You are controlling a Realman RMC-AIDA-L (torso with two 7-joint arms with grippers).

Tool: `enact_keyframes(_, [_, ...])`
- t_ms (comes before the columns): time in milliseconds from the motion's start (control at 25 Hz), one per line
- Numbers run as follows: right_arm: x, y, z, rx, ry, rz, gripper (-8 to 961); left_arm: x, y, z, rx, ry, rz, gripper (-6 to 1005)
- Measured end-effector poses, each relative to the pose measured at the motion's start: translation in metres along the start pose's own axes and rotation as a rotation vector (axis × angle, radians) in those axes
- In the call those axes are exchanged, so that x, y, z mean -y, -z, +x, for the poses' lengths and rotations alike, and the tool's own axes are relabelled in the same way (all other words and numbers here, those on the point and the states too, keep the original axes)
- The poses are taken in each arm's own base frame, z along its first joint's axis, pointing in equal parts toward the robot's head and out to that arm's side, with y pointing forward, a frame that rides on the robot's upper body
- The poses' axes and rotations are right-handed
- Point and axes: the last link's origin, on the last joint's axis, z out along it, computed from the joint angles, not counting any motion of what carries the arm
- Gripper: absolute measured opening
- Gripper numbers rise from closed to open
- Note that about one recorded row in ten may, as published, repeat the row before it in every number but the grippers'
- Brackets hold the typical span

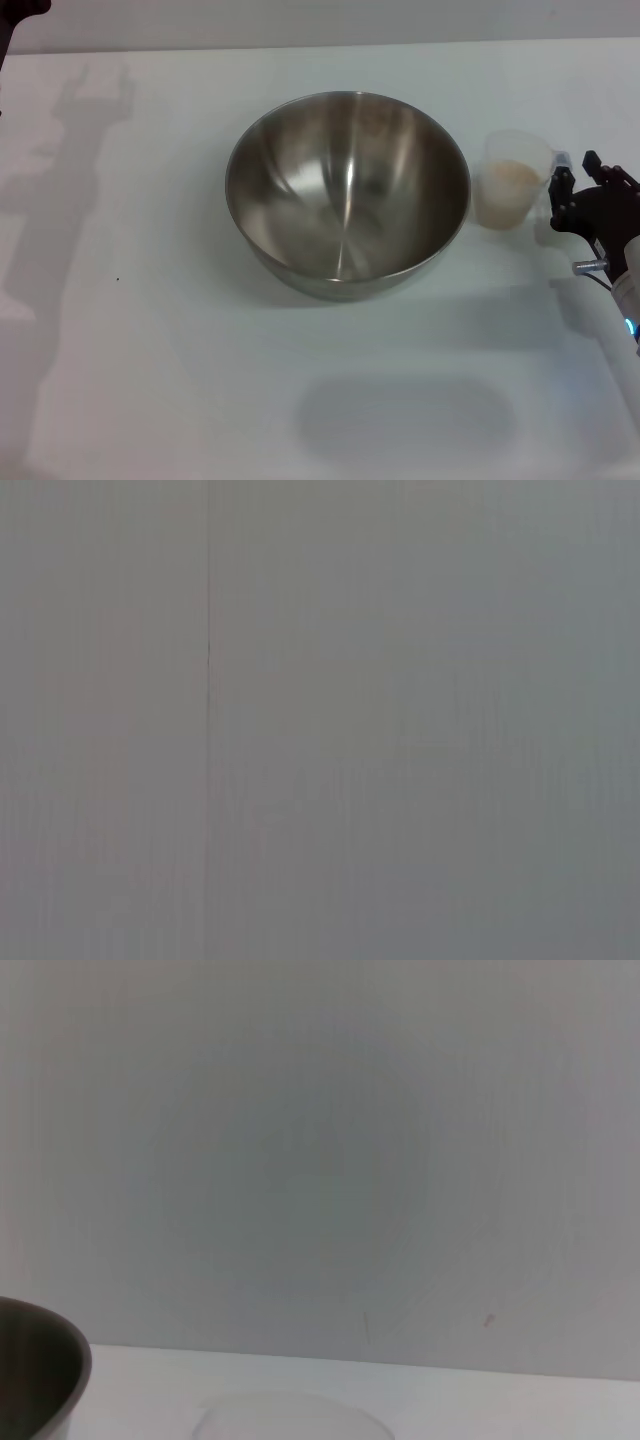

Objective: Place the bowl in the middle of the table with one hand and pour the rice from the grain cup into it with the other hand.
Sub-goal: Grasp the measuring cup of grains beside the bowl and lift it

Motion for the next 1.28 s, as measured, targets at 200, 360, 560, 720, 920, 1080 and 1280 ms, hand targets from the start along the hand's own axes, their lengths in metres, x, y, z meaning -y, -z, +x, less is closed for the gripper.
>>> enact_keyframes(200, [0.0002, -0.0001, 0.0001, 0.000, 0.001, 0.000, 299, 0.0006, 0.0008, 0.0000, -0.002, 0.000, 0.001, 525])
enact_keyframes(360, [-0.0001, -0.0008, -0.0004, 0.000, 0.001, -0.001, 260, 0.0010, 0.0015, 0.0001, -0.005, 0.003, 0.002, 525])
enact_keyframes(560, [-0.0002, -0.0021, 0.0004, -0.008, -0.007, -0.005, 212, 0.0012, 0.0017, 0.0002, -0.006, 0.006, 0.002, 525])
enact_keyframes(720, [0.0010, -0.0024, 0.0013, -0.011, -0.021, -0.004, 180, 0.0012, 0.0019, 0.0002, -0.007, 0.007, 0.003, 526])
enact_keyframes(920, [0.0008, -0.0021, 0.0017, -0.013, -0.020, -0.006, 165, 0.0015, 0.0023, 0.0002, -0.008, 0.008, 0.003, 526])
enact_keyframes(1080, [-0.0012, -0.0021, 0.0011, -0.008, -0.018, -0.015, 153, 0.0015, 0.0023, 0.0003, -0.008, 0.009, 0.003, 526])
enact_keyframes(1280, [-0.0017, -0.0029, 0.0001, -0.004, -0.018, -0.017, 133, 0.0017, 0.0026, 0.0001, -0.008, 0.009, 0.004, 526])
